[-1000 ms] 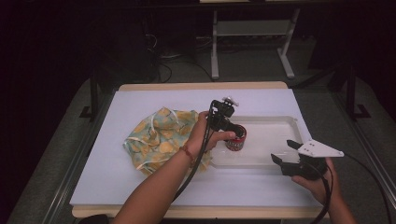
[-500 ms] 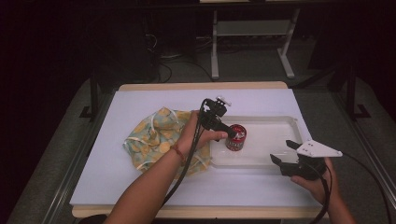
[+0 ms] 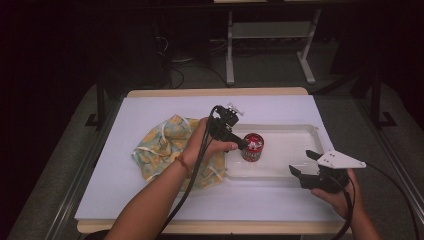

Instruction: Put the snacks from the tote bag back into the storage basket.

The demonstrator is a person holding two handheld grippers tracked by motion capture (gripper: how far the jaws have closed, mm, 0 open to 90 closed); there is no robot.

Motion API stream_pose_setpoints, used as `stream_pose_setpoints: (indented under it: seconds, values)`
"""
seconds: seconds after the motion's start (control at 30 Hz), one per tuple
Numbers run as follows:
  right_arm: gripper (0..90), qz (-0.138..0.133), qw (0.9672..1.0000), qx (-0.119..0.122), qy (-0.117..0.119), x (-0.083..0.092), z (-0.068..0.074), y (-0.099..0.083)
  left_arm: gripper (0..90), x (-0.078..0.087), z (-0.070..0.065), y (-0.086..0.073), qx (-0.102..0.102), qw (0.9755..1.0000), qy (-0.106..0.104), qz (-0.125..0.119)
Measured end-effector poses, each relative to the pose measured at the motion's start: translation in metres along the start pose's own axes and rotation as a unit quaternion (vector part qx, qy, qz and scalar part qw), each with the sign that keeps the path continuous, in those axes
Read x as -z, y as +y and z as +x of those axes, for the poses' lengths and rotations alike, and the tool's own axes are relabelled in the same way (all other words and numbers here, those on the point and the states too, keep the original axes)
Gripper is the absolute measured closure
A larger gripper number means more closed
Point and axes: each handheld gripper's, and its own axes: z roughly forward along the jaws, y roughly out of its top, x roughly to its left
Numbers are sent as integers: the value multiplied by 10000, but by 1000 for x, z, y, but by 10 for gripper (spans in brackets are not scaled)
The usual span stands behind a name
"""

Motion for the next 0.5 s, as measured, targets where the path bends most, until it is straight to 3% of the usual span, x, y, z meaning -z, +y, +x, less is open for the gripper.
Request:
stream_pose_setpoints:
  seconds: [0.5]
  values:
    - [230,-6,10000,13,24,0,1,0,163,12,16,-16,-186,9997,-47,-161]
